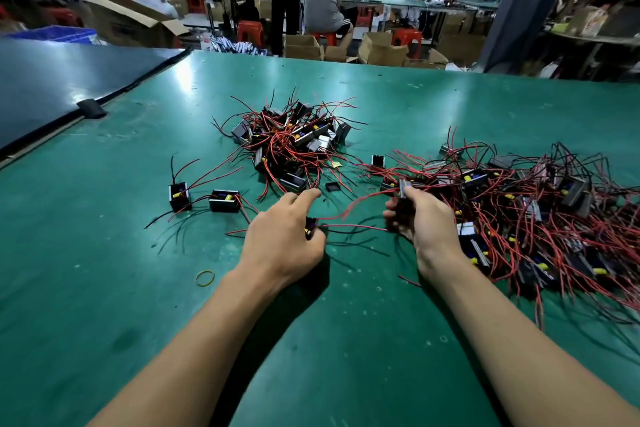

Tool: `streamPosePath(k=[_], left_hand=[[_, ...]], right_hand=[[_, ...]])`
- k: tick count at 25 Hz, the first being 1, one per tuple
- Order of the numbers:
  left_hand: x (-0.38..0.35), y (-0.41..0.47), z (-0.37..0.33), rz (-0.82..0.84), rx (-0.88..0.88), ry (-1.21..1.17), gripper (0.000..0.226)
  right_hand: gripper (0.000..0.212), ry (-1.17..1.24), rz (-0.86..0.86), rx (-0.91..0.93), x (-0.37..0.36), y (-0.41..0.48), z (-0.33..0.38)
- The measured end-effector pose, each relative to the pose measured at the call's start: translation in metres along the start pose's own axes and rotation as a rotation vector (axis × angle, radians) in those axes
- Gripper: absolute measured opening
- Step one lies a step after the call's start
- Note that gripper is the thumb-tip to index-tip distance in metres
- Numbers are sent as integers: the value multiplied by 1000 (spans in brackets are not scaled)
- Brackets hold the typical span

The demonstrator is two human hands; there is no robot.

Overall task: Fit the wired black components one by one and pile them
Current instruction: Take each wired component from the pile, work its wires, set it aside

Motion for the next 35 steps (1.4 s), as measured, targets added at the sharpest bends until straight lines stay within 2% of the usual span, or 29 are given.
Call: streamPosePath(k=[3, 7, 11, 13, 16, 19, 21, 25, 31, 35], left_hand=[[4, 0, -4, 36, -11, 6, 41], [3, 1, -4, 91, 37, -134, 23], [2, 7, 5, 160, 64, -222, 24], [2, 8, 7, 184, 39, -218, 24], [2, 7, 4, 179, -33, -250, 23], [3, 6, -2, 169, -83, -299, 12], [4, 5, -3, 171, -69, -312, 6], [5, 7, 0, 196, 105, -429, 7], [13, 12, 8, 279, 491, -1041, 10], [13, 15, 16, 320, 577, -1166, 9]], right_hand=[[15, -4, 5, -51, 0, 14, 7], [29, 48, 116, -223, 1, -5, 4], [27, 157, 219, -293, 7, -24, 7], [23, 157, 246, -306, 12, -26, 9], [28, 113, 268, -298, 17, -27, 12], [18, 62, 284, -244, 20, -28, 16], [19, 27, 280, -196, 21, -28, 19], [15, 33, 239, -139, 23, -28, 22], [20, 155, 273, -150, 23, -29, 28], [13, 108, 356, -234, 24, -28, 23]])
Point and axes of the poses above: each hand's wrist, its own y-axis towards the middle knuckle, its own x-axis out of the back of the hand, z = x × y, the point moved 2 cm from there along y, towards the middle knuckle, and after that the axes turned 15 degrees about y, right-handed, at the moved point
